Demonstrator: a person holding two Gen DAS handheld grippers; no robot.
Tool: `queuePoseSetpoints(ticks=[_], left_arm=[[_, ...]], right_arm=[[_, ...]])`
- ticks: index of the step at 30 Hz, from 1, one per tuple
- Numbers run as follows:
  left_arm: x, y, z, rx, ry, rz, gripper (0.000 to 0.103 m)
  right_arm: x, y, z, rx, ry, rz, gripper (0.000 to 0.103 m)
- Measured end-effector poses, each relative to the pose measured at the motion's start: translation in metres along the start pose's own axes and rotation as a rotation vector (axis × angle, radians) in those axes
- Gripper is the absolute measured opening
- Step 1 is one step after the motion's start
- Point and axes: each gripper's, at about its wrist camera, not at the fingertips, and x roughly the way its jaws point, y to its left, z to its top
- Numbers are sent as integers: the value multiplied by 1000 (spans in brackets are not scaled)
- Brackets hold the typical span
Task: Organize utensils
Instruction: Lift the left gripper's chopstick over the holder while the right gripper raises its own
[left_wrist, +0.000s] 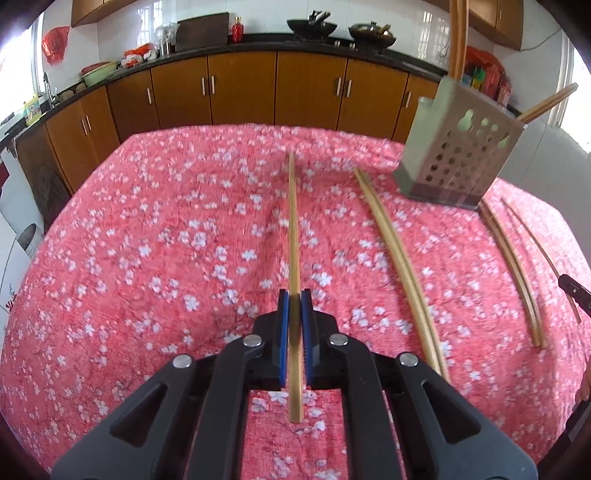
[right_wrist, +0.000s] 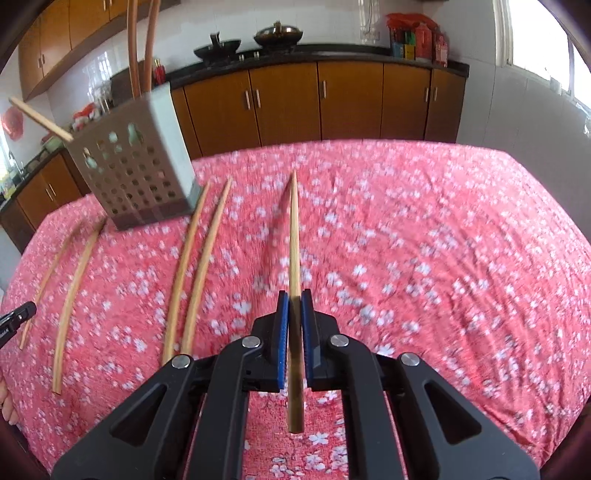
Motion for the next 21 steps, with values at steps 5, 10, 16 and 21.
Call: queuePoseSetpoints(ticks=[5,10,16,21], left_arm=[[-39,3,19,-21,-106,-43,8],[-80,8,43,-55,-220,-76,8],[-110,7,67,-79,-301,-93,7],[-126,0,82,-62,-333,-113,7]], right_arm=[[-36,-1,23,13,-112,15,8],[-67,1,42,24,-212,35,8],[-80,3,59,29,-260,66,8],[-89,11,72,24,-289,96,8]])
